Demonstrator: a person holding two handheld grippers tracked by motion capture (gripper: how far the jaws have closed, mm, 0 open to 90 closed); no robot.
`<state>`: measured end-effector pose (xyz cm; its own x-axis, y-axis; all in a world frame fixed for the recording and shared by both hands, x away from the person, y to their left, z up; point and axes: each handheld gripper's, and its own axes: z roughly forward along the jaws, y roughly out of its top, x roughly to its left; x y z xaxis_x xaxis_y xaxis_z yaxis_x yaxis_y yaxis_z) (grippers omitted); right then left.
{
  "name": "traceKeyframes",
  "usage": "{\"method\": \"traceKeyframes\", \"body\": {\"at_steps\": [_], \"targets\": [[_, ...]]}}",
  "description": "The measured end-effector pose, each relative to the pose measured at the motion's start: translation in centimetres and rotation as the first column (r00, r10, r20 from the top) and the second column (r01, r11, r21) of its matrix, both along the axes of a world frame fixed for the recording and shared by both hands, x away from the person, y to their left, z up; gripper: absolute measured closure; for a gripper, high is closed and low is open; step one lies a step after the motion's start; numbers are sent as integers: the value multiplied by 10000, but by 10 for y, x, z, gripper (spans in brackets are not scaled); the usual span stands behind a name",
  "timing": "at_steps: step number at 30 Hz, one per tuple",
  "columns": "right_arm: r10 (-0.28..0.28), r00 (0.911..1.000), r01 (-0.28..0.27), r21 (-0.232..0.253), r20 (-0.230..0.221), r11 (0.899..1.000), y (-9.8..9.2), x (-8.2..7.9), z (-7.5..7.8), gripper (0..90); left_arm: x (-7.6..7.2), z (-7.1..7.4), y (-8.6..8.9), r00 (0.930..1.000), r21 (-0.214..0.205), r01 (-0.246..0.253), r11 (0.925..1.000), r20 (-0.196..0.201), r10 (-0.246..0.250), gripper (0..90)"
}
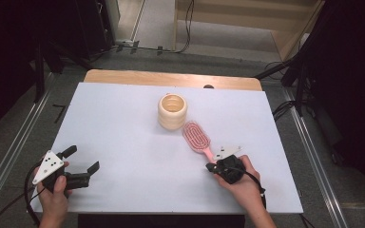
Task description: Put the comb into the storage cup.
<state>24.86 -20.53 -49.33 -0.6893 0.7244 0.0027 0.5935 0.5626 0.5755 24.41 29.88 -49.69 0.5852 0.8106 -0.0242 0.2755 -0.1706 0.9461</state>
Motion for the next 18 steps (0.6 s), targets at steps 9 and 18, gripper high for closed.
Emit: {"method": "traceKeyframes", "body": {"at_steps": [9, 18], "targets": [[-1050, 9944, 1047, -253, -80, 9942, -44, 13, -3, 860, 0, 0, 0, 10000, 24, -37, 10000, -9, 37, 0], [-895, 9958, 888, 319, 192, 9955, -60, 20, 8, 722, 0, 0, -1, 10000, 14, -58, 10000, -11, 58, 0]]}}
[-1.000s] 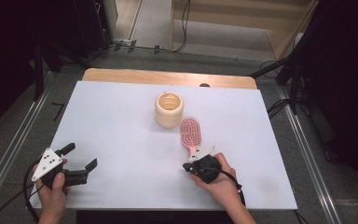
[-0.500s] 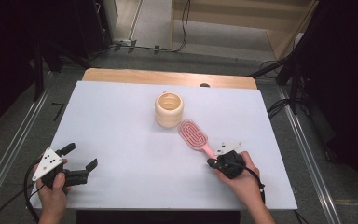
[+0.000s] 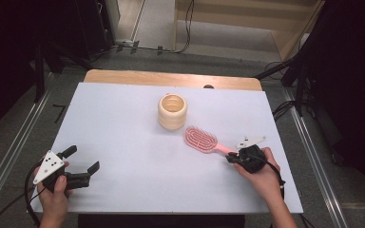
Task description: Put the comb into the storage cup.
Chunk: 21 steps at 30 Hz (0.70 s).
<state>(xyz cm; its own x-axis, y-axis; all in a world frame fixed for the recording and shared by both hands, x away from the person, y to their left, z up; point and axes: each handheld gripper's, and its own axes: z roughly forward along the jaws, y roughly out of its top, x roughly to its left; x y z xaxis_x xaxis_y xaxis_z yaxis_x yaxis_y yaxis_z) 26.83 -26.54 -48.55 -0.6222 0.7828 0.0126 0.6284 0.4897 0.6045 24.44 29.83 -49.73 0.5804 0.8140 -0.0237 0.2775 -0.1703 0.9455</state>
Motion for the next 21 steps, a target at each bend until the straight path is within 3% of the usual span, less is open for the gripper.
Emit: {"method": "traceKeyframes", "body": {"at_steps": [3, 9, 12, 14, 21], "targets": [[342, 9992, -337, -247, 189, 9991, 4, 4, 16, 584, 0, 0, 0, 10000, 6, 3, 10000, 8, -3, 0], [745, 9970, -717, -1069, 221, 9917, 14, 16, 27, 521, 0, 0, -1, 10000, 26, 25, 10000, -13, -25, 0], [901, 9959, -904, -1464, -84, 9851, 21, 26, 24, 509, 0, 0, -1, 10000, 35, 43, 10000, -11, -43, 0], [871, 9948, -948, -1647, -536, 9818, 27, 35, 16, 508, 0, 0, -1, 10000, 38, 58, 10000, -11, -58, 0], [883, 9902, -1084, -1961, -1083, 9746, 34, 49, 2, 509, 1, 0, -1, 10000, 93, 87, 9999, -38, -87, 0]]}}
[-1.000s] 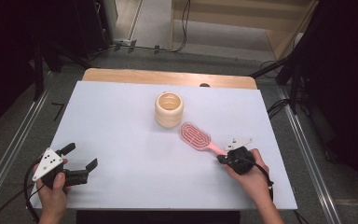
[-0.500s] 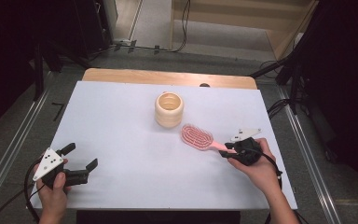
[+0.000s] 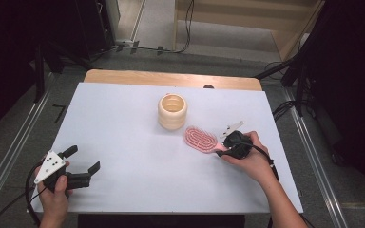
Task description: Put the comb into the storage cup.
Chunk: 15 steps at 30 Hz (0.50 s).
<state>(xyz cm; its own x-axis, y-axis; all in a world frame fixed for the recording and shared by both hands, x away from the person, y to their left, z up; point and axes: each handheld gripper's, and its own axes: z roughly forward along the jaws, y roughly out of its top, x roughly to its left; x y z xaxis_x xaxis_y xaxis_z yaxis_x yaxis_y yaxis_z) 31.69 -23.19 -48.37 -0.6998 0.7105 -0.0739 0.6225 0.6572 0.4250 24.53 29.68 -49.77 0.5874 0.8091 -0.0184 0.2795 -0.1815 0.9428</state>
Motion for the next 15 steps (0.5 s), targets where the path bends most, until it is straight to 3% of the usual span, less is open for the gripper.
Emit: {"method": "traceKeyframes", "body": {"at_steps": [4, 7, 9, 12, 15], "targets": [[-16, 9998, 14, -107, -173, 9999, 3, 5, -6, 515, 0, 0, 0, 10000, 113, 17, 9999, -18, -17, 0], [-185, 9992, 194, 251, -362, 9995, 1, 8, -8, 545, 0, 0, -1, 10000, 122, 26, 9999, -15, -26, 0], [-165, 9991, 184, 472, -403, 9987, -1, 9, -9, 612, 1, 0, -1, 10000, 139, 19, 9999, -27, -19, 0], [37, 9994, -22, 428, -335, 9991, 1, 7, -9, 669, 1, 0, -2, 10000, 157, 43, 9999, -64, -42, 0], [-219, 9996, 231, 624, -203, 9978, 2, 4, -10, 671, 1, 0, -2, 10000, 165, 48, 9999, -69, -47, 0]]}}
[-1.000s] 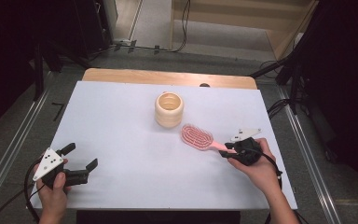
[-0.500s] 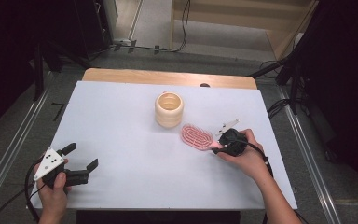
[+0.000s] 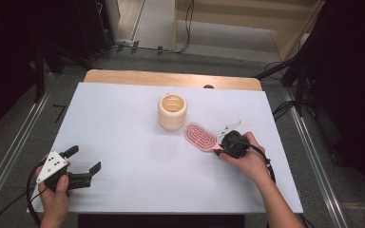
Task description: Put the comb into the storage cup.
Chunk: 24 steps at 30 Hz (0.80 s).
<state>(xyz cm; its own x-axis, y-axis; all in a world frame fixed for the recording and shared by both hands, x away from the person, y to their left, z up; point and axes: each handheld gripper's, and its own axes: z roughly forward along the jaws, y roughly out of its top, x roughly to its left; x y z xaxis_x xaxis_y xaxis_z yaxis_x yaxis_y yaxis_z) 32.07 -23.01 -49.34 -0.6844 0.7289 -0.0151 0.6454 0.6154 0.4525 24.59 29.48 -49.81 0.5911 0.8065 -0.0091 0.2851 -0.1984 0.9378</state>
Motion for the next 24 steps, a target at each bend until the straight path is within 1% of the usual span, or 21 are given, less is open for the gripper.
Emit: {"method": "traceKeyframes", "body": {"at_steps": [2, 4, 6, 7, 10, 11, 13, 18, 21, 24], "targets": [[35, 9998, -38, 159, 204, 9999, -2, -2, -1, 672, 0, 0, 0, 10000, 15, 9, 10000, 0, -9, 0], [-53, 9992, 38, 380, 396, 9993, -2, -5, -3, 672, 0, 0, 0, 10000, 20, 12, 10000, -1, -12, 0], [-87, 9979, 62, 396, 643, 9992, -2, -8, -4, 673, 0, 0, 0, 10000, 14, 16, 10000, 0, -16, 0], [-142, 9971, 103, 516, 748, 9986, -2, -10, -4, 673, 0, 0, 0, 10000, 24, 13, 10000, -7, -13, 0], [-195, 9956, 117, 853, 912, 9963, -2, -14, -5, 673, 0, 0, 0, 10000, 28, 14, 10000, 6, -14, 0], [-126, 9943, 32, 889, 1057, 9960, -2, -15, -6, 673, 0, 0, 0, 10000, 26, 25, 10000, 15, -25, 0], [-192, 9926, 58, 1109, 1195, 9938, -1, -17, -5, 673, 0, 0, -1, 10000, 57, 12, 10000, 18, -12, 0], [-363, 9847, 80, 1640, 1702, 9864, 1, -24, -5, 673, 0, 0, -2, 10000, 150, -11, 9999, 9, 11, 0], [-421, 9818, 95, 1733, 1853, 9848, 4, -27, -6, 673, 0, 0, -2, 10000, 215, 26, 9998, 9, -27, 0], [-495, 9784, 96, 1952, 2006, 9807, 5, -30, -7, 673, 0, 0, -3, 10000, 243, 30, 9997, 33, -31, 0]]}}
